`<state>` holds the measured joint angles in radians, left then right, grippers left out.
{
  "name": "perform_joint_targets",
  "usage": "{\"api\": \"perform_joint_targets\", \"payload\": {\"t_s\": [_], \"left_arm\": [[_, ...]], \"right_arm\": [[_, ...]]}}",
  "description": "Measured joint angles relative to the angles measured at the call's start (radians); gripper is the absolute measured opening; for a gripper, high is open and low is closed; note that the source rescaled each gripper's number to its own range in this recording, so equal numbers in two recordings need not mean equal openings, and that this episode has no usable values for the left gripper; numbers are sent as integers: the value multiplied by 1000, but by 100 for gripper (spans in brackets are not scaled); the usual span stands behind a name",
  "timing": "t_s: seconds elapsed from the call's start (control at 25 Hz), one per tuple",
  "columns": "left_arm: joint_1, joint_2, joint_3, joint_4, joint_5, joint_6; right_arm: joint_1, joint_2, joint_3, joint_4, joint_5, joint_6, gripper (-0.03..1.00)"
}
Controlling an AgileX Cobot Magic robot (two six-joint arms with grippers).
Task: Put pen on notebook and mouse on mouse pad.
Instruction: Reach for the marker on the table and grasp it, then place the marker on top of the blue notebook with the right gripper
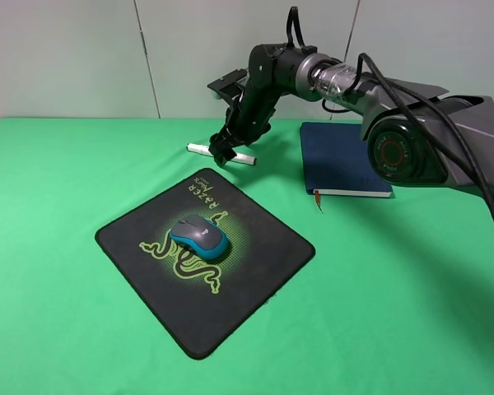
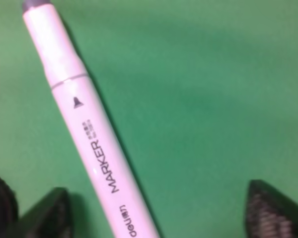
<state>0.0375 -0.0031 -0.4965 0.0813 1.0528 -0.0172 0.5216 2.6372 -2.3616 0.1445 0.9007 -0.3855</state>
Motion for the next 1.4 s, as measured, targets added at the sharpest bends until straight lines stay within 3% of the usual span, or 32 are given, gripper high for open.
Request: {"api": "perform_joint_targets", "payload": {"t_s": [0.08, 0.32, 0.48, 0.52, 1.04, 1.4], "left_arm": [[0, 0, 0, 0, 0, 0], [0, 0, 0, 1, 0, 0], [0, 0, 0, 1, 0, 0], [0, 0, 0, 1, 0, 0], [0, 0, 0, 1, 0, 0], [0, 0, 0, 1, 0, 0]], "right_arm": [[0, 0, 0, 0, 0, 0, 57], [0, 0, 0, 0, 9, -18, 32], [0, 0, 0, 0, 32, -36, 3], [0, 0, 0, 0, 34, -39, 0], [0, -1, -1, 0, 49, -39, 0], [0, -60, -1, -11, 137, 16, 0]]}}
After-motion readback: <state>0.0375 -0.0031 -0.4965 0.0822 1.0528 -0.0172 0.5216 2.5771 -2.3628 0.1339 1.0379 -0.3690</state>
